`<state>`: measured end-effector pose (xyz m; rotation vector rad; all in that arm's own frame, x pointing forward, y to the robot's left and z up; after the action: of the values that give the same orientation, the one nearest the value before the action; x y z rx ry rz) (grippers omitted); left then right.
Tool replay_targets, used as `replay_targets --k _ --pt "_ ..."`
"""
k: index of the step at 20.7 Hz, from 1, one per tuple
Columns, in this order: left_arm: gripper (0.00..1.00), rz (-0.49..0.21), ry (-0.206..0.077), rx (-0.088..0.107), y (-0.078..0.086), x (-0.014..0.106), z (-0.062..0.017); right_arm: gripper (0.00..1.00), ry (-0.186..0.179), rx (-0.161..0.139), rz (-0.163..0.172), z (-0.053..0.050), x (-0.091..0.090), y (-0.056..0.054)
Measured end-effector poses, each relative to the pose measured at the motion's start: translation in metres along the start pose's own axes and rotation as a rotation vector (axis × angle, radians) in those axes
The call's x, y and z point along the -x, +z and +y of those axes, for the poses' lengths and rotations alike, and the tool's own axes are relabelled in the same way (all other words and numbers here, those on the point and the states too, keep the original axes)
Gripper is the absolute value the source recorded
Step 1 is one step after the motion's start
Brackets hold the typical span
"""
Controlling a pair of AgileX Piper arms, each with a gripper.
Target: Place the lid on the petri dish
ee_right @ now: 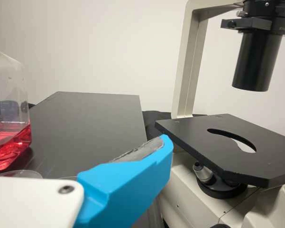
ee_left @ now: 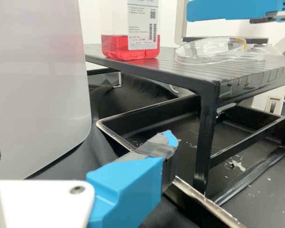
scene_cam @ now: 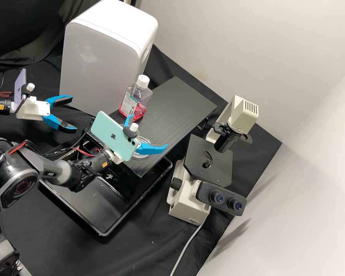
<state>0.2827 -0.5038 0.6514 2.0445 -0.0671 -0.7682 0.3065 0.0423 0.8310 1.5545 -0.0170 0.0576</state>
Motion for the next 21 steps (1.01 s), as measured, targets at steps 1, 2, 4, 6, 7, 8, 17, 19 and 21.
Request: replay_targets --k 1,2,4,6,7,8,17,19,21 --pt "1.00 0.000 0.000 0.000 0.000 0.000 0.0000 1.00 0.000 0.000 0.000 0.000 0.000 0.000" --pt "1.00 0.000 0.000 0.000 0.000 0.000 0.0000 1.00 0.000 0.000 0.000 0.000 0.000 0.000" --pt "1.00 0.000 0.000 -0.002 0.000 0.000 0.0000 1.00 0.000 0.000 0.000 0.000 0.000 0.000" --pt "1.00 0.000 0.000 -0.003 0.000 0.000 0.0000 1.00 0.000 0.000 0.000 0.000 0.000 0.000" --pt "1.00 0.000 0.000 -0.003 0.000 0.000 0.0000 1.00 0.000 0.000 0.000 0.000 0.000 0.000" --pt "1.00 0.000 0.000 -0.003 0.000 0.000 0.0000 1.00 0.000 0.000 0.000 0.000 0.000 0.000" --pt "1.00 0.005 0.002 -0.001 0.000 0.000 0.0001 1.00 0.051 0.017 0.088 0.004 0.026 -0.018" --pt "1.00 0.005 0.002 -0.001 0.000 0.000 0.0001 1.00 0.061 0.037 0.138 0.002 0.032 -0.028" --pt "1.00 0.006 0.002 0.000 0.000 0.000 0.0000 1.00 0.035 0.055 0.166 -0.006 0.038 -0.035"
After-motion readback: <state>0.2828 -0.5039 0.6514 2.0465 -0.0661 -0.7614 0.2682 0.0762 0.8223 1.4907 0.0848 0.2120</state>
